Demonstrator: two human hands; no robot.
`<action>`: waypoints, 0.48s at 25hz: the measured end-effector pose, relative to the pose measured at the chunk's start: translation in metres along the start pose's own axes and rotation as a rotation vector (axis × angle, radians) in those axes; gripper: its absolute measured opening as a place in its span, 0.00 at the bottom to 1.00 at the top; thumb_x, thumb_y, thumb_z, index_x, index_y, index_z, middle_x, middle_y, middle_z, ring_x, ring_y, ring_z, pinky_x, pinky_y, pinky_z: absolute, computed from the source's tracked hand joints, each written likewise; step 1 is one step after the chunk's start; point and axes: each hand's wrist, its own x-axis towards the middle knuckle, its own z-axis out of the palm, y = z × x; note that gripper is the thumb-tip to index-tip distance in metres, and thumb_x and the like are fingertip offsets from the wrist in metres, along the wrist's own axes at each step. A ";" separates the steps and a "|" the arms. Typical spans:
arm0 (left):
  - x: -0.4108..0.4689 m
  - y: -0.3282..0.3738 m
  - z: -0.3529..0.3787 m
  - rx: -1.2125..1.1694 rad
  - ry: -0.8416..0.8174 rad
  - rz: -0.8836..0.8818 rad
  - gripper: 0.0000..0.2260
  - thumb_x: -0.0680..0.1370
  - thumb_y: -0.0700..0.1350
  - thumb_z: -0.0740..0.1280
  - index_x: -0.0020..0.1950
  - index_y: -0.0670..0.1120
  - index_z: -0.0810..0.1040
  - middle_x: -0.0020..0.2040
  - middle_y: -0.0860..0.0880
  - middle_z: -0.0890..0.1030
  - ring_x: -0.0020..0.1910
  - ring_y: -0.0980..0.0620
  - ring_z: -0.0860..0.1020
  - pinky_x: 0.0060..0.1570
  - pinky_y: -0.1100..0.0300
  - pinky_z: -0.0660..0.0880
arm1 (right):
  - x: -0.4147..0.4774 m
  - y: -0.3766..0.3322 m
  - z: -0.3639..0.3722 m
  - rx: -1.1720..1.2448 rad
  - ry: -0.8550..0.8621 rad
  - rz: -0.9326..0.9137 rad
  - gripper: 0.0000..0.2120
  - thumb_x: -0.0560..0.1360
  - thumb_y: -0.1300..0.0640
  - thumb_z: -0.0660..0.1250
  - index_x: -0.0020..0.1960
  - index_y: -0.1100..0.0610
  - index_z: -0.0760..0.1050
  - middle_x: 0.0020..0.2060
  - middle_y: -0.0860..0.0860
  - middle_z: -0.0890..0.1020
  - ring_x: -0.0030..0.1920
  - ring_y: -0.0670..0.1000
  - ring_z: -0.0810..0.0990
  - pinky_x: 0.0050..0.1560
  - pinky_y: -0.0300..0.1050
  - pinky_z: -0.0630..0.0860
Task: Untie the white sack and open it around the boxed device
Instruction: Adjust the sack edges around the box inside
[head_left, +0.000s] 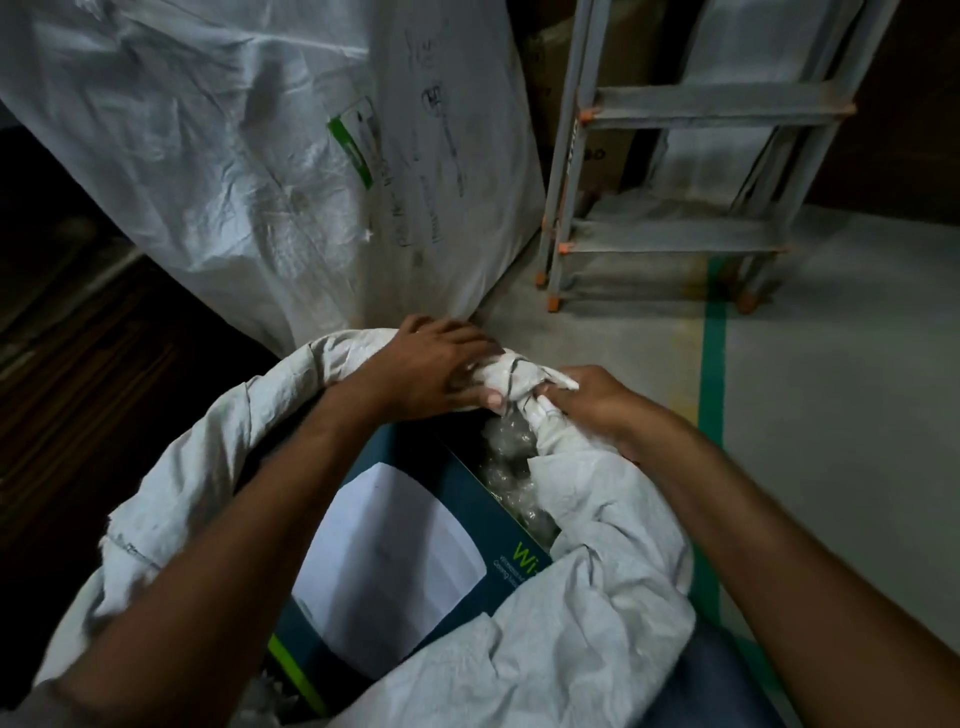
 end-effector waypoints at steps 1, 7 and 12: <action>0.001 0.002 0.003 0.084 -0.015 -0.004 0.29 0.78 0.70 0.52 0.71 0.55 0.74 0.70 0.55 0.76 0.70 0.51 0.72 0.66 0.47 0.63 | -0.003 -0.002 0.000 0.062 -0.006 0.029 0.10 0.80 0.49 0.68 0.51 0.55 0.81 0.41 0.50 0.82 0.47 0.55 0.81 0.44 0.44 0.74; 0.025 0.031 0.011 0.107 0.085 -0.349 0.15 0.83 0.55 0.57 0.60 0.49 0.77 0.55 0.44 0.84 0.58 0.42 0.79 0.58 0.50 0.66 | -0.092 -0.014 0.017 -0.614 0.239 -0.124 0.38 0.74 0.33 0.67 0.77 0.46 0.58 0.75 0.54 0.61 0.74 0.60 0.60 0.67 0.61 0.65; -0.037 0.111 -0.010 -0.276 0.368 -0.576 0.19 0.78 0.50 0.68 0.67 0.46 0.75 0.65 0.42 0.76 0.65 0.42 0.73 0.64 0.46 0.71 | -0.125 0.020 0.019 -0.550 0.206 -0.119 0.37 0.75 0.54 0.71 0.78 0.46 0.56 0.74 0.55 0.65 0.73 0.59 0.65 0.66 0.54 0.70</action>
